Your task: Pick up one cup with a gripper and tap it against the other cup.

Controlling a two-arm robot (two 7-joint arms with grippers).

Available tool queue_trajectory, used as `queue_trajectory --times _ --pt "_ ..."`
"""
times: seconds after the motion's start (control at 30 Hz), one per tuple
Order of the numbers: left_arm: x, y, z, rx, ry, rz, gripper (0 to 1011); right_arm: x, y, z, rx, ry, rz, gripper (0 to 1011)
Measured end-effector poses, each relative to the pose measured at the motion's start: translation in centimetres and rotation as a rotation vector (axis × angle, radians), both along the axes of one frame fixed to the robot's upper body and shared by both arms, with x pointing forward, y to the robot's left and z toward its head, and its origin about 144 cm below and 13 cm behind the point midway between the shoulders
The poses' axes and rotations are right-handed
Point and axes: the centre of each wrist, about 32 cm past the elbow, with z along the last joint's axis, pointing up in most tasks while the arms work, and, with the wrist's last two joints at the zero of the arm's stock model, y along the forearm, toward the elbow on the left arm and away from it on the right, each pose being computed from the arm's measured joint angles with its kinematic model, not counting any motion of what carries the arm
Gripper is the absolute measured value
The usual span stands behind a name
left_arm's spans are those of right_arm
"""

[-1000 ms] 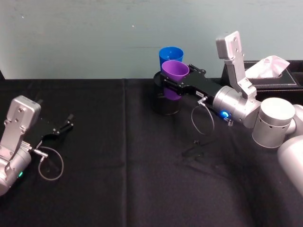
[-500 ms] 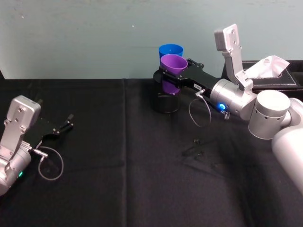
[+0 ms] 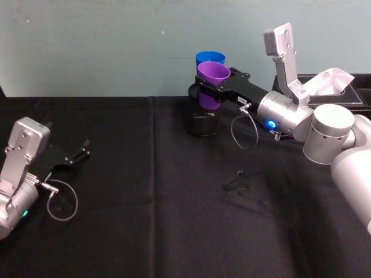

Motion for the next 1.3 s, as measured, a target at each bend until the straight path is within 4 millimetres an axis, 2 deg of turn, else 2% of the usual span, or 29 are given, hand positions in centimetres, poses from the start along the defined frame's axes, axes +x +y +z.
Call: queue_trajectory --times 1.3 --pt "0.00 0.00 0.00 0.000 0.000 0.000 1000 -0.02 0.03 -0.06 -0.001 0.000 0.000 726"
